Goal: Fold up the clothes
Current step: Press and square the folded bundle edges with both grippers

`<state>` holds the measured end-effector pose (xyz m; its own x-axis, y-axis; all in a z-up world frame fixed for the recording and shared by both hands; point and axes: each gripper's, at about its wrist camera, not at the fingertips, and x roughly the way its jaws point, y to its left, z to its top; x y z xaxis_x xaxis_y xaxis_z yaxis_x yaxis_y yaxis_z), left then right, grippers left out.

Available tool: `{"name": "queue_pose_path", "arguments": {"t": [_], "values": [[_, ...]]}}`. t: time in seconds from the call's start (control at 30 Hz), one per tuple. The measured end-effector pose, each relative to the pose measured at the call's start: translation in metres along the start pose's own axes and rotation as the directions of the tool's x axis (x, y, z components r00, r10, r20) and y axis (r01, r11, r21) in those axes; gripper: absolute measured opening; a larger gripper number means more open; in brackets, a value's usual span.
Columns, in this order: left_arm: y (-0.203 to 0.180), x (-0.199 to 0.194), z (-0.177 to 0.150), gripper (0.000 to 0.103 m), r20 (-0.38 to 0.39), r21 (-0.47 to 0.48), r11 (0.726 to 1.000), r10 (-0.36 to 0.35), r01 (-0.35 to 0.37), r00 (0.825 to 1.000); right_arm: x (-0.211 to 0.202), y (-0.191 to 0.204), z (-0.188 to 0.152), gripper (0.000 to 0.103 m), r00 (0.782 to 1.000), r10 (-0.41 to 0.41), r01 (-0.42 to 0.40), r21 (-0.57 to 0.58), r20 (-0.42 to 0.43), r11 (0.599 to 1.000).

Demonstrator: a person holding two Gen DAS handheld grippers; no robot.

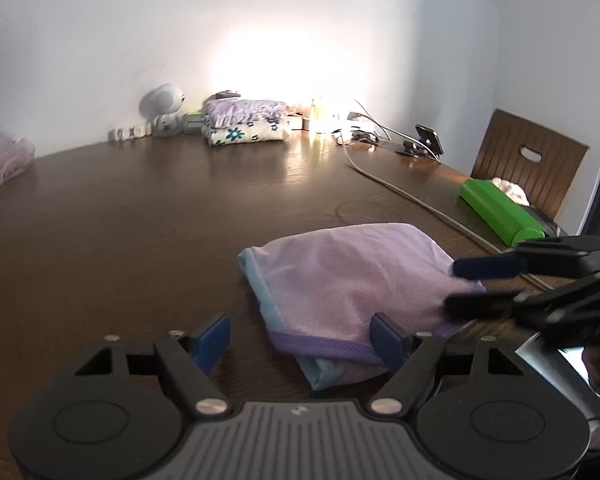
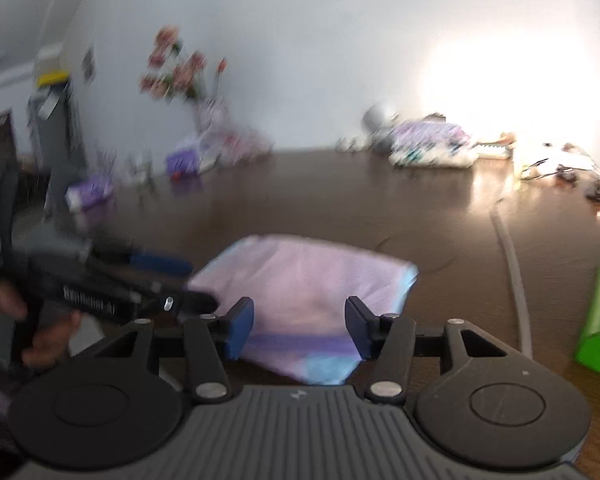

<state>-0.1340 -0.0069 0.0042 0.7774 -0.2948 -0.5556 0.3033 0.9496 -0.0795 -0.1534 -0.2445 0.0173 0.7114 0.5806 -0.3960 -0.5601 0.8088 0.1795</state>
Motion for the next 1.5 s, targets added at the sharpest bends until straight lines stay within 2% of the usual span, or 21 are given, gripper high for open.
{"name": "queue_pose_path", "arguments": {"t": [0.13,0.23,0.37,0.5,0.7,0.9,1.07,1.23,1.5], "values": [[0.015,-0.008,0.001,0.076,0.028,-0.137,0.987,-0.076,0.08,0.997,0.007,-0.012,0.005,0.054,0.999,-0.033,0.033,0.058,-0.008,0.998],[0.023,-0.011,0.002,0.081,0.049,-0.217,0.965,-0.139,0.146,0.989,0.014,-0.01,0.004,0.062,1.0,-0.012,0.014,0.061,-0.022,0.998],[0.012,-0.007,0.001,0.081,0.01,-0.144,0.981,-0.132,0.132,0.991,0.019,-0.004,0.001,0.068,0.998,0.04,-0.038,0.034,-0.058,0.999],[0.004,-0.002,-0.005,0.081,0.01,-0.079,0.99,-0.116,0.116,0.993,0.022,0.003,-0.005,0.069,0.996,0.031,-0.032,-0.013,-0.086,0.999],[-0.001,-0.006,-0.011,0.081,0.03,-0.032,0.995,-0.091,0.092,0.995,0.022,0.004,-0.007,0.069,0.996,0.023,-0.027,-0.036,-0.09,0.999],[-0.01,-0.003,-0.012,0.081,0.031,0.047,0.997,-0.06,0.059,0.998,0.018,0.009,-0.004,0.07,0.995,-0.022,0.013,-0.088,-0.098,0.996],[-0.01,-0.003,-0.008,0.081,0.008,0.041,0.998,-0.044,0.043,0.999,0.017,0.003,-0.004,0.071,0.992,-0.051,0.046,-0.05,-0.114,0.998],[-0.013,-0.002,-0.01,0.081,0.019,0.046,0.999,-0.029,0.028,0.999,0.022,0.015,-0.004,0.075,0.987,-0.092,0.075,-0.124,-0.133,0.989],[-0.012,-0.001,-0.008,0.08,0.016,0.036,0.999,-0.026,0.026,1.0,0.027,0.016,-0.002,0.077,0.983,-0.103,0.086,-0.114,-0.153,0.99]]}}
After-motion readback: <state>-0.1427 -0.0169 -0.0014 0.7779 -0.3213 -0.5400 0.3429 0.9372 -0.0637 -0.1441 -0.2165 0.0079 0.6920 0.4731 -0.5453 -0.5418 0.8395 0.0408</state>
